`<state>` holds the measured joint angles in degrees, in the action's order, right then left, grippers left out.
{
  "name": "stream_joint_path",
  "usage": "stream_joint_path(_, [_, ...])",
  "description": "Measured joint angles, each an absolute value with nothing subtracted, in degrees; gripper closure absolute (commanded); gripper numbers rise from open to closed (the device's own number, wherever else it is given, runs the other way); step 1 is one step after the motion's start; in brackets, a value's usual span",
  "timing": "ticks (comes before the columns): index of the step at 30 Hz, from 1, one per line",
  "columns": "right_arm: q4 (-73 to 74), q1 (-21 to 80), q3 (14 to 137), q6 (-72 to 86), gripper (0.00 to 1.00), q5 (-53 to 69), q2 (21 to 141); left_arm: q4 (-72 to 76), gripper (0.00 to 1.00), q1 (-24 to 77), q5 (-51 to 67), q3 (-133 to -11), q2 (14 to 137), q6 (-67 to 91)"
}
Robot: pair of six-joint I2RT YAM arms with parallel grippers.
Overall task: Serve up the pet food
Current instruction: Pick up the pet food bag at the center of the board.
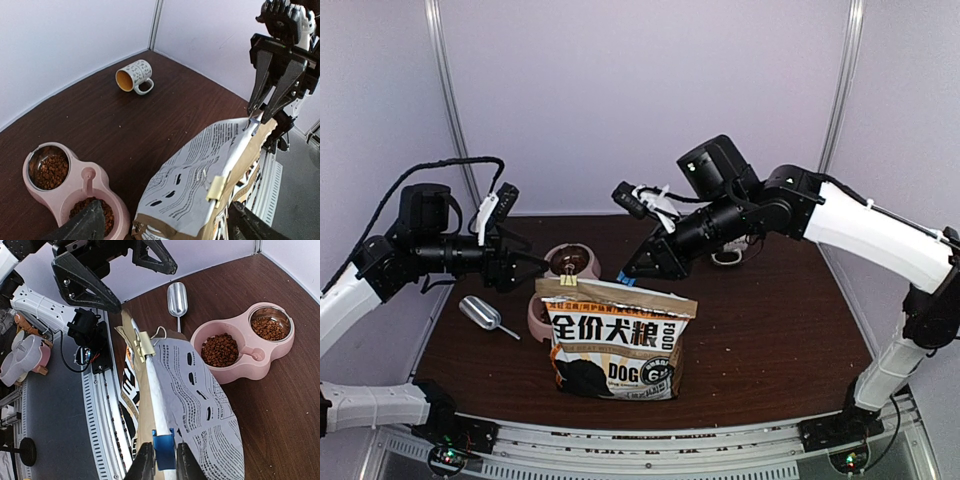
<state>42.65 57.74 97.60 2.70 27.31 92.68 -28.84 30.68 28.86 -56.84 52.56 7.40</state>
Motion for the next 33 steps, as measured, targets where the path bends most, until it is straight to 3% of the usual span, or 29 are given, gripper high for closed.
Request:
stream_joint_path(3, [44.8, 58.7, 102.3, 2.2, 1.00, 26.7, 96.7, -31.6, 0.15, 28.5, 31.4, -55.7, 52.5, 4.6])
stream_joint_path(11, [47.4, 59.9, 111.8, 1.6, 1.00, 26.7, 103.4, -33.7, 0.55, 28.2, 36.8, -54.4, 54.0, 0.6])
stream_joint_path(24, [51.1, 60.1, 119.2, 1.6, 1.00, 27.0, 109.6, -33.2, 0.95, 28.2, 43.5, -54.0, 56.3, -0.8])
stream_joint_path(26, [51.8, 60.1, 119.9, 1.6, 1.00, 27.0, 109.9, -33.1, 1.00, 28.2, 44.1, -54.0, 56.3, -1.0])
stream_joint_path(33, [54.0, 60.1, 123.5, 1.6, 1.00, 27.5, 112.7, -32.4, 1.00, 28.2, 44.8, -53.3, 55.8, -1.0])
